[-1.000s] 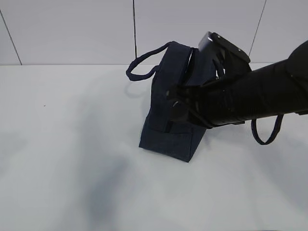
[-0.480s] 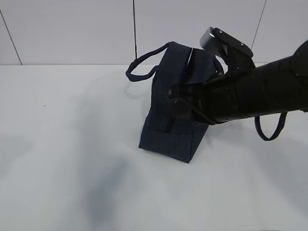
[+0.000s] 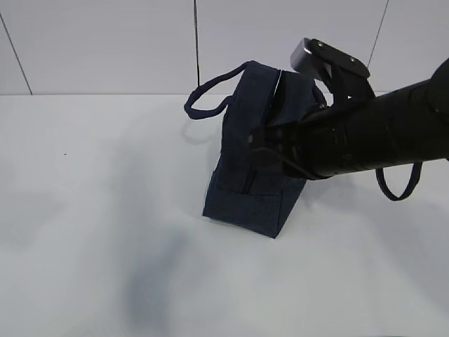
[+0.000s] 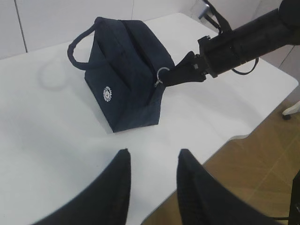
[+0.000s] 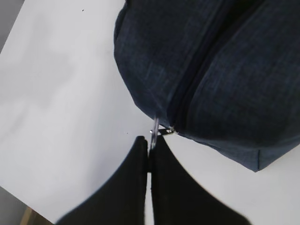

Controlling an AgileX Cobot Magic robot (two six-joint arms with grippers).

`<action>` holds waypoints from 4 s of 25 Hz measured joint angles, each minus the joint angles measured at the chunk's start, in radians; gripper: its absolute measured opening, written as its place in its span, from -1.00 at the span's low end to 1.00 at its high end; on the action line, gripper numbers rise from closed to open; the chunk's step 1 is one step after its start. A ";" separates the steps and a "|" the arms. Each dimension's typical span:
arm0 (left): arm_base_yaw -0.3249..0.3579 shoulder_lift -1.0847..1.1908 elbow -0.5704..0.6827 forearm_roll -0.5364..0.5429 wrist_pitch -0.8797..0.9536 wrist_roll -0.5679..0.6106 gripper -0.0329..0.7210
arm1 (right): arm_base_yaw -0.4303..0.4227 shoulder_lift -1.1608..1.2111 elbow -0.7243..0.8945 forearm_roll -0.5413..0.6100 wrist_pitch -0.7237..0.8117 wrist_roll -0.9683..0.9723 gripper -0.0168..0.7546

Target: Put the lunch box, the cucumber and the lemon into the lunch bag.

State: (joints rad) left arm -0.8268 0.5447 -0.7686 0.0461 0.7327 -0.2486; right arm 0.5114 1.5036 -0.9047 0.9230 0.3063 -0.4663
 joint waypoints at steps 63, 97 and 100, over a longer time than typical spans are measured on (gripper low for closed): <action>0.150 1.263 0.111 0.147 -1.485 0.127 0.10 | 0.000 -0.028 0.000 -0.033 0.000 -0.015 -0.95; 0.150 1.340 0.001 0.104 -1.457 0.129 -0.92 | -0.003 -0.063 0.008 -0.045 -0.025 -0.017 -0.95; 0.150 1.340 0.001 0.104 -1.452 0.129 -0.92 | -0.003 -0.063 0.008 -0.045 -0.028 -0.019 -0.95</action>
State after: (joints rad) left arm -0.6772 1.8845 -0.7677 0.1504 -0.7196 -0.1197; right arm 0.5085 1.4404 -0.8972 0.8777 0.2780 -0.4848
